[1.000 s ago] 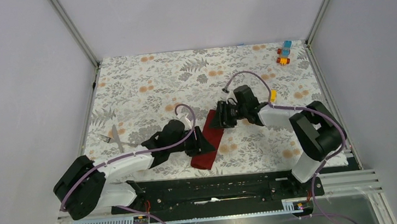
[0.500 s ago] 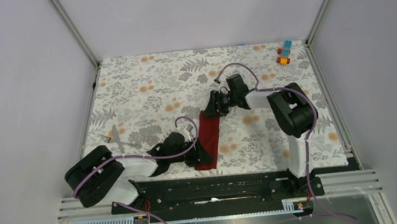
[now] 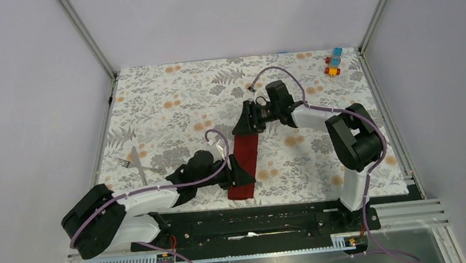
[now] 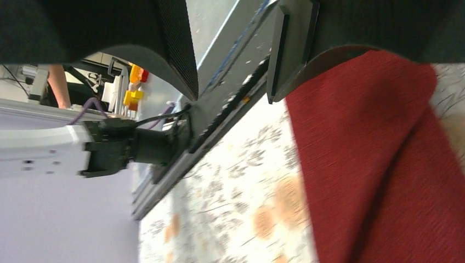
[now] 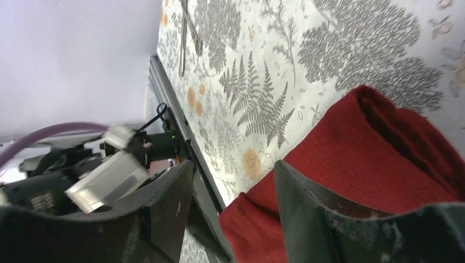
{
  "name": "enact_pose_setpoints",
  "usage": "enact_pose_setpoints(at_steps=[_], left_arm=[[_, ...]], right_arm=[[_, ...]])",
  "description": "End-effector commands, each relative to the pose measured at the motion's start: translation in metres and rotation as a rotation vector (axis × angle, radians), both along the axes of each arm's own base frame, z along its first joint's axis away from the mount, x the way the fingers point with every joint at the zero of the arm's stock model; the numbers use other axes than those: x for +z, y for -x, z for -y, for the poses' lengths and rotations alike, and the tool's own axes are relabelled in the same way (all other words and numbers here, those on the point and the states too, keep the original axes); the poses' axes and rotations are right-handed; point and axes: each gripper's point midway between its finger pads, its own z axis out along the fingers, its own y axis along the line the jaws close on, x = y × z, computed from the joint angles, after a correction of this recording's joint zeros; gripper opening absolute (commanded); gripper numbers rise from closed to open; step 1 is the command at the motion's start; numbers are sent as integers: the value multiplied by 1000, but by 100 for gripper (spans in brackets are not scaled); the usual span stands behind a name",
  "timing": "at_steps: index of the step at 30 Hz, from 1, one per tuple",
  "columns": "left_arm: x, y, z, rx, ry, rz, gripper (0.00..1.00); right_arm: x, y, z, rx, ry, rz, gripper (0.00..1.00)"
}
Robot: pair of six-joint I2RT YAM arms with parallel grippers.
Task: Fold the napkin into a case and place the utensils inside
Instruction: Pick up the fork from the corner of the board.
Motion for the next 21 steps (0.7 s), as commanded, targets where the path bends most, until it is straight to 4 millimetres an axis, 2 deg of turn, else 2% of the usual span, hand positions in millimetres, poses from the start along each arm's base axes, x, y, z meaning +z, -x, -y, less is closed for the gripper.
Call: enact_pose_setpoints(at_steps=[1, 2, 6, 8, 10, 12, 16, 17, 18, 19, 20, 21], left_arm=[[-40, 11, -7, 8, -25, -70, 53], [-52, 12, -10, 19, -45, -86, 53], [-80, 15, -17, 39, -102, -101, 51], [-90, 16, -22, 52, -146, -103, 51], [-88, 16, -24, 57, -155, -96, 55], [-74, 13, -25, 65, -151, -74, 62], [-22, 2, -33, 128, -166, -20, 77], [-6, -2, -39, 158, -172, -6, 80], [-2, -1, -51, 186, -221, -23, 83], [17, -7, -57, 225, -222, -9, 86], [26, -10, -68, 260, -246, -18, 95], [33, -14, -81, 303, -274, -33, 98]], right_arm=[[1, 12, -17, 56, -139, -37, 63], [-7, 9, -19, 57, -142, -48, 64], [-42, -6, -29, 75, -139, -81, 65], [-56, -16, -30, 75, -134, -78, 66], [-67, -27, -28, 66, -129, -95, 67], [-69, -32, -25, 58, -78, -90, 68], [-34, -36, -20, 38, 82, 46, 78], [-23, -37, -16, 16, 117, 66, 81], [-13, -37, -11, -5, 140, 80, 83], [0, -38, -8, -22, 149, 113, 86], [10, -38, -4, -43, 165, 139, 88], [21, -38, 1, -63, 181, 163, 89]])
